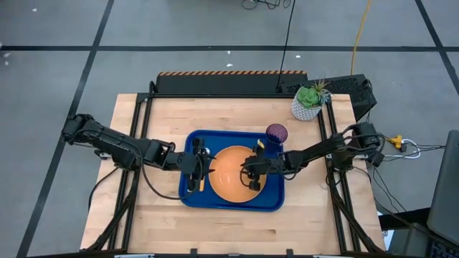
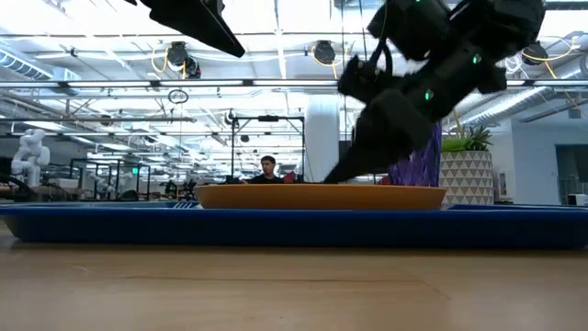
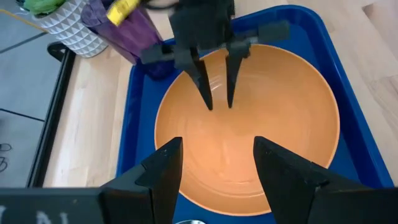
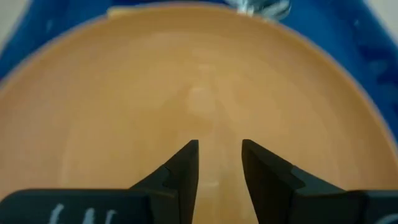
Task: Pick and place plate/cup/fork/spoon on tray
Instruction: Adjust the blue serving tray
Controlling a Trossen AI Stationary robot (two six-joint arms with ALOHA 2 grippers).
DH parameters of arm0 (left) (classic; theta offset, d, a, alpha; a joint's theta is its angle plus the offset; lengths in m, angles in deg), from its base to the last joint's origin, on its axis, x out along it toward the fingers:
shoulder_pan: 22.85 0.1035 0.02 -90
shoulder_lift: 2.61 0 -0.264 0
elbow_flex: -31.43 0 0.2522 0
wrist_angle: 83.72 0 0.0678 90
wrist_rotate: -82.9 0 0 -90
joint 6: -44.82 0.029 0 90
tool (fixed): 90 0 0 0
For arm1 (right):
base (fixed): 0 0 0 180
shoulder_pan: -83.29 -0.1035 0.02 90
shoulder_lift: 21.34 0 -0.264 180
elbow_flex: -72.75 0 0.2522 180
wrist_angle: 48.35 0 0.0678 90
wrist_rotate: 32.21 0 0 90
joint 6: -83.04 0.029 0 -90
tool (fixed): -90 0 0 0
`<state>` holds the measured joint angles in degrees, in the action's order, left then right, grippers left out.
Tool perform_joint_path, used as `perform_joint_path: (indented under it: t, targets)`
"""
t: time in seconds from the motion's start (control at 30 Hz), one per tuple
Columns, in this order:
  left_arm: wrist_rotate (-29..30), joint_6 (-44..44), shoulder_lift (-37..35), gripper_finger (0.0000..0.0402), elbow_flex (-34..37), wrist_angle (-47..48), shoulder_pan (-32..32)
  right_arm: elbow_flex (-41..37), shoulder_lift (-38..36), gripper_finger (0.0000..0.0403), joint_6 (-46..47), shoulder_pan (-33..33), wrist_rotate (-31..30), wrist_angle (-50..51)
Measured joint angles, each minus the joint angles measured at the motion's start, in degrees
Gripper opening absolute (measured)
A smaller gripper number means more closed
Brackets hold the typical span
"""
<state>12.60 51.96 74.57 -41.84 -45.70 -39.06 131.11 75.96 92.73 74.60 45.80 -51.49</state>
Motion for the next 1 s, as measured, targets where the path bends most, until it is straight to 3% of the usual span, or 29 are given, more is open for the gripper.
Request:
perform_joint_path:
  t: [0.27, 0.47, 0.77, 1.0]
  targets:
    - [0.0, 0.1, 0.0, 0.0200, 0.0, 0.0, 0.0, 0.0, -10.4, 0.0114, -0.1, -2.8, -1.8, 7.9]
    - [0.0, 0.2, 0.0, 0.0200, 0.0, 0.0, 0.0, 0.0, -17.0, 0.0114, 2.1, -11.7, -1.5, 18.0]
    - [0.1, 1.0, 0.0, 0.0200, 0.0, -0.4, 0.0, 0.0, -14.1, 0.0114, 22.1, -28.2, -1.6, 17.0]
    - [0.1, 1.7, 0.0, 0.0200, 0.0, -0.5, 0.1, 0.0, -7.3, 0.0114, 32.8, -34.4, -2.9, 11.5]
